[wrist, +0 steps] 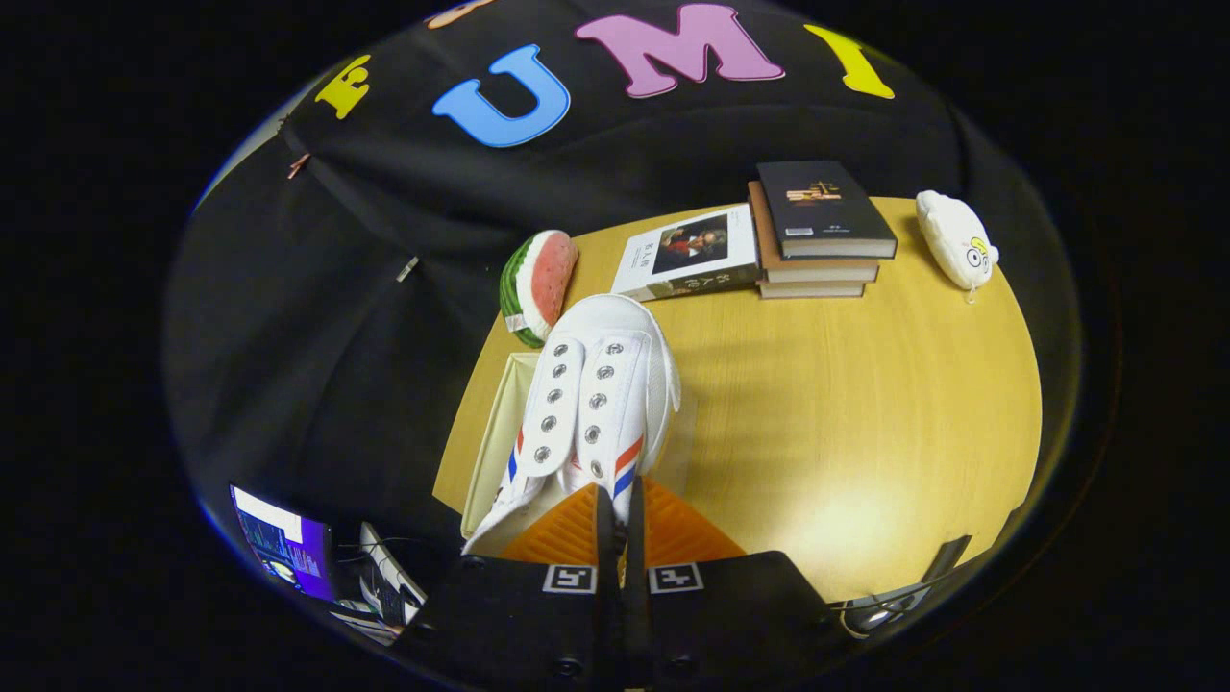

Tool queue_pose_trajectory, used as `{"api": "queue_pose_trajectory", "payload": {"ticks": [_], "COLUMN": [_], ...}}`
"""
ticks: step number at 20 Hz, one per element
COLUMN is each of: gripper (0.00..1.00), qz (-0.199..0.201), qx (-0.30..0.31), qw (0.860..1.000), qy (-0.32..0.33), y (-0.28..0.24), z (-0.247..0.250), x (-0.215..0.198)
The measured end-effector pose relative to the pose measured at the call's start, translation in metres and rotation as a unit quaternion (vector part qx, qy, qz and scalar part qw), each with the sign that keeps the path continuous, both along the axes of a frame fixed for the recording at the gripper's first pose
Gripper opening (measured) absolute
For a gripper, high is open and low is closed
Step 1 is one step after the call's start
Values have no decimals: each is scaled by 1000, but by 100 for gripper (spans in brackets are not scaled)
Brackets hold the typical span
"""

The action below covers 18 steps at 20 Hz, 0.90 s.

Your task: Open the storage box then place both shoes into the box .Put the left shoe in first, then the right shoe, with the right side of both shoes facing outward in a uniform manner.

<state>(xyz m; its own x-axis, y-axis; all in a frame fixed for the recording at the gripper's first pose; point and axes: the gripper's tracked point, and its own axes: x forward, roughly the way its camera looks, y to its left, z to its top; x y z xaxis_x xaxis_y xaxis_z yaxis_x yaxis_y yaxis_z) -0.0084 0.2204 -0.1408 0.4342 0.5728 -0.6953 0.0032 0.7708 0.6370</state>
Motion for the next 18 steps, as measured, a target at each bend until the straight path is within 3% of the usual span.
{"api": "queue_pose_trajectory", "payload": {"ticks": [9,11,12,13,15,18], "gripper": [5,23,44,56,100,99], "qz": [18,14,15,20,25,25], "qx": [-69,-28,-26,-32,-43,-51], "qw": [994,996,997,997,998,998], "qy": [80,80,72,61,40,22], "y": [55,74,72,70,67,58], "z": [-55,-45,-40,-39,-30,-22], "x": [-13,-12,-10,-7,-3,0]}}
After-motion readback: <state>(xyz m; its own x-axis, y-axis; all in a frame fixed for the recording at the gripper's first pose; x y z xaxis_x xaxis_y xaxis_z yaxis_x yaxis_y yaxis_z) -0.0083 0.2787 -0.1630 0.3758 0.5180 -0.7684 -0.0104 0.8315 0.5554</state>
